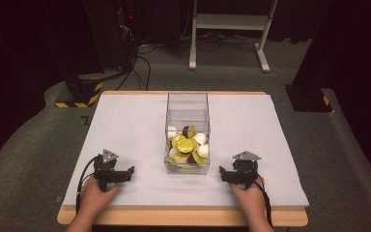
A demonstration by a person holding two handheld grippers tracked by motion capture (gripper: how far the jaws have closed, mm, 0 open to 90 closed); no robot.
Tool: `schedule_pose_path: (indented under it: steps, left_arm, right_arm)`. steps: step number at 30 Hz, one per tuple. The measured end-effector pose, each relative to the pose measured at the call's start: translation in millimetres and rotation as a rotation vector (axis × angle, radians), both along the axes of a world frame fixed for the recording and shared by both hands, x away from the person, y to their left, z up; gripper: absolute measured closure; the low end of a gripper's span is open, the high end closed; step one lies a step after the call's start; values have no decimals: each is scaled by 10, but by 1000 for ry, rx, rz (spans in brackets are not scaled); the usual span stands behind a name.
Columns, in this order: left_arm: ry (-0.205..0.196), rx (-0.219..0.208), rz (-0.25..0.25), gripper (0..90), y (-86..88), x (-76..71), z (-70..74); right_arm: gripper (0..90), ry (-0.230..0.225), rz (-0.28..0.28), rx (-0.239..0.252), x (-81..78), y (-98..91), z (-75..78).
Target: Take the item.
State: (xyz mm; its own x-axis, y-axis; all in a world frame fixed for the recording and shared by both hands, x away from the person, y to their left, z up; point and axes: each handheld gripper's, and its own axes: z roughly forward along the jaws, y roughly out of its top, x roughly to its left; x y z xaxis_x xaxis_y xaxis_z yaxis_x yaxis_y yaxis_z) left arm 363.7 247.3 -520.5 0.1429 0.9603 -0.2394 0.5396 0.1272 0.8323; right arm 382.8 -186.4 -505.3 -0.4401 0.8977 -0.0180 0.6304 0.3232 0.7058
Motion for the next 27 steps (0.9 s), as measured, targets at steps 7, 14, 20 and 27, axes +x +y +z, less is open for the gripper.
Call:
schedule_pose_path:
  steps: [7,14,20,27]
  left_arm:
    - [0,1,0,49,0,0,0]
    - [0,0,0,49,0,0,0]
    - [-1,0,0,49,-1,0,0]
    - [0,-1,0,49,-1,0,0]
  right_arm:
    - [119,2,0,1,1,-1,0]
    - [118,6,-1,2,1,-2,2]
    - [118,6,-2,2,1,-1,2]
    - [118,6,-1,2,1,-1,2]
